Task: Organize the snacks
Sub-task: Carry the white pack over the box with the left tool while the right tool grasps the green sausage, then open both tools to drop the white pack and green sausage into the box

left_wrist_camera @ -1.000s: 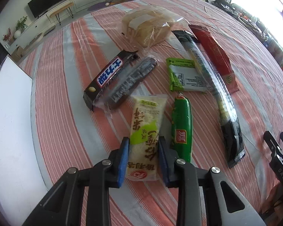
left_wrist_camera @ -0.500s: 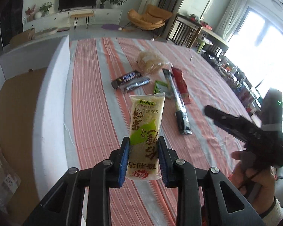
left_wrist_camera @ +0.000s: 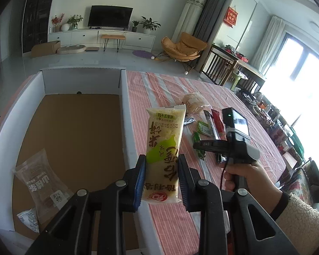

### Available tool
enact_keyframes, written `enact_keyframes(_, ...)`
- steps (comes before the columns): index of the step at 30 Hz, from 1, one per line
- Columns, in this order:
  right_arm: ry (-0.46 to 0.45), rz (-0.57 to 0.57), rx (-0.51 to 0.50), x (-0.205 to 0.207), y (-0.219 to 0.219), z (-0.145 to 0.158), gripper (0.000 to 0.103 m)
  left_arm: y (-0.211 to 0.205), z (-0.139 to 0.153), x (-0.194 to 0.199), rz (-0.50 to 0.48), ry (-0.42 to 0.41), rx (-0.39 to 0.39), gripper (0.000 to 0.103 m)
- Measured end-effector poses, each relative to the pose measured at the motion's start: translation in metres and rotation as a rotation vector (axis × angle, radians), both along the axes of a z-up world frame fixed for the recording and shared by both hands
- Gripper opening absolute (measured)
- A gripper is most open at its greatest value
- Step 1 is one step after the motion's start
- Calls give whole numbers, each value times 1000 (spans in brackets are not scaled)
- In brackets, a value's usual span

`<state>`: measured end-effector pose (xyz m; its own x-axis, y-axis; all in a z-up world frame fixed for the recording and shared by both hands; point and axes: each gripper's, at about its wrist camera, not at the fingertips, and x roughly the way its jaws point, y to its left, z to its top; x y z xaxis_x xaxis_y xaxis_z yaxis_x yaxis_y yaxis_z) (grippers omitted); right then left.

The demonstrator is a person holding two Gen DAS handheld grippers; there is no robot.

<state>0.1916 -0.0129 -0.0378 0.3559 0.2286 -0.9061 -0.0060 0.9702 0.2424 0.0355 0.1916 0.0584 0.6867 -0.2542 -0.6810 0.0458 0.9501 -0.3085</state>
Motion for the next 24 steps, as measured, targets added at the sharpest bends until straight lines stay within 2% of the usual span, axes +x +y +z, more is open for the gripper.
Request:
enact_keyframes(1, 3, -17, 57, -4, -9, 0, 23, 7, 0, -8, 9, 2, -1, 28)
enact_keyframes(7, 44, -99, 563, -46, -62, 9, 23, 52, -17, -18, 109, 48, -11, 28)
enact_keyframes(9, 37, -58, 671, -61, -53, 26, 23, 66, -23, -20, 146, 62, 4, 28)
enact_keyframes(11, 13, 36, 727, -74, -30, 56, 23, 79, -29, -22, 184, 76, 30, 28)
enact_keyframes(14, -29, 225, 741, -98, 31, 103, 23, 98, -38, -28, 242, 93, 47, 28)
enact_keyframes(16, -50, 333, 712, -114, 74, 123, 23, 110, -44, -34, 282, 100, 61, 28)
enact_keyframes(18, -74, 423, 633, -128, 111, 130, 24, 122, -51, -37, 314, 119, 79, 29)
enact_keyframes(19, -93, 459, 563, -138, 124, 130, 24, 123, -54, -39, 334, 135, 93, 29)
enact_keyframes(20, -111, 487, 487, -146, 135, 128, 29, 125, -57, -40, 356, 150, 107, 34)
enact_keyframes(21, -133, 509, 407, -151, 146, 124, 35, 127, -61, -41, 374, 164, 117, 51)
enact_keyframes(22, -163, 527, 343, -158, 151, 122, 43, 128, -63, -43, 389, 172, 123, 63)
enact_keyframes(23, -190, 538, 303, -163, 152, 119, 56, 129, -65, -45, 402, 171, 124, 79)
enact_keyframes(24, -212, 535, 271, -165, 151, 116, 57, 128, -67, -46, 408, 162, 124, 82)
